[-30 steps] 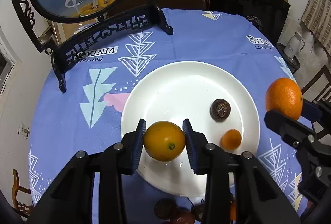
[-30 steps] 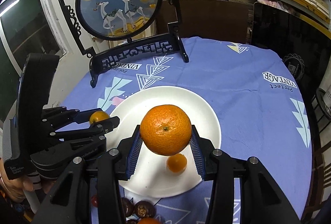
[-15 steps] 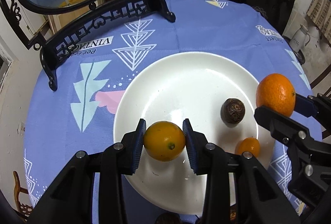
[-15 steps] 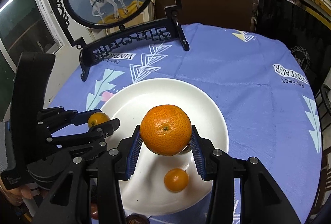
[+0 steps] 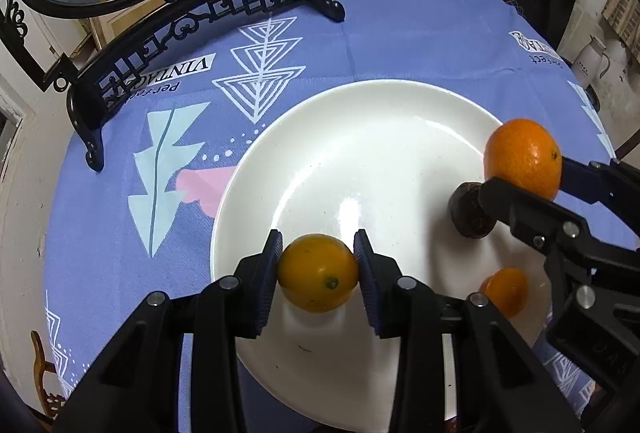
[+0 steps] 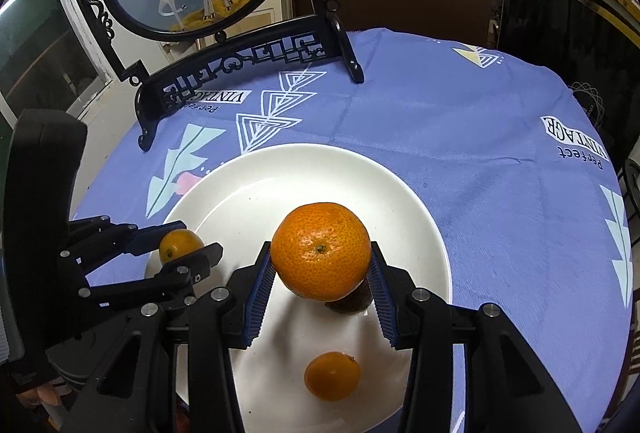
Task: Organize fruits
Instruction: 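Carry both fruits over the plate and open both grippers to release, then grasp a yellow tangerine with the right gripper while the left grasps the potato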
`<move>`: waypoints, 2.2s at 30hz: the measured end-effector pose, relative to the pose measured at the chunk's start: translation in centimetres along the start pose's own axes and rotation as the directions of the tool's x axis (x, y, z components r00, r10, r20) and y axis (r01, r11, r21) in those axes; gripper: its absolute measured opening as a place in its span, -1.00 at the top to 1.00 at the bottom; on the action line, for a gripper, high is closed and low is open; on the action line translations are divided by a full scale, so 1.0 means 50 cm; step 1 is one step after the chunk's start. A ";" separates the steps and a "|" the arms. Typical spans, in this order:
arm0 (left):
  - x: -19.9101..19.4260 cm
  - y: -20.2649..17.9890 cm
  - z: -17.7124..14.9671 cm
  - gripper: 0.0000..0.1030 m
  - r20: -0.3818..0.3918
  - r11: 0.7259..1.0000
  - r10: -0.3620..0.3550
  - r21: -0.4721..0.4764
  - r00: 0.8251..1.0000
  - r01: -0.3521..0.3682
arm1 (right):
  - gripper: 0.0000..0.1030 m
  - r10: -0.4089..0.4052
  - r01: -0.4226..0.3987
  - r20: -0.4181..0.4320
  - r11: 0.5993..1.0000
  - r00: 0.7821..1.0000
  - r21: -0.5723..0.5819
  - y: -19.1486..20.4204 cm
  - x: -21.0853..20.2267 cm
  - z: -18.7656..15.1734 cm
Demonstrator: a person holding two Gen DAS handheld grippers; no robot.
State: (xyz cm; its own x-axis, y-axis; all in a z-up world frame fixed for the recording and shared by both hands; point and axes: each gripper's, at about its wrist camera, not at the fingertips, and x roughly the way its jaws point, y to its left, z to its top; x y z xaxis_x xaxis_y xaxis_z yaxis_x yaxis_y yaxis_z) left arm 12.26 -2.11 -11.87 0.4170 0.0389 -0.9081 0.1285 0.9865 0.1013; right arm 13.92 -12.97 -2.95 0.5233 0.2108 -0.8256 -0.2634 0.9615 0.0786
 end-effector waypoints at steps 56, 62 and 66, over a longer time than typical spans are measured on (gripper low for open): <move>-0.107 -0.081 -0.402 -0.72 -0.065 0.944 -0.206 0.249 0.976 0.216 | 0.28 0.062 -0.125 -0.304 0.973 0.951 -0.192 0.064 -0.158 -0.481; -0.113 -0.116 -0.397 -0.25 -0.120 0.936 -0.199 0.270 0.973 0.224 | 0.27 0.062 -0.115 -0.299 0.980 0.952 -0.163 0.050 -0.162 -0.493; -0.087 -0.128 -0.414 -0.12 -0.154 0.937 -0.156 0.291 0.976 0.195 | 0.27 0.065 -0.113 -0.293 0.982 0.954 -0.151 0.039 -0.163 -0.488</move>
State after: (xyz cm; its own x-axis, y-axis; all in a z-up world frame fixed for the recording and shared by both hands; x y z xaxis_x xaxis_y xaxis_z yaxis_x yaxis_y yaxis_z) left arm -8.99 -5.30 -16.96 0.2485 -0.0911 -0.9644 0.4636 0.8853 0.0358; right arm -10.65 -17.09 -9.71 0.2446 0.2122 -0.9461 -0.4402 0.8937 0.0866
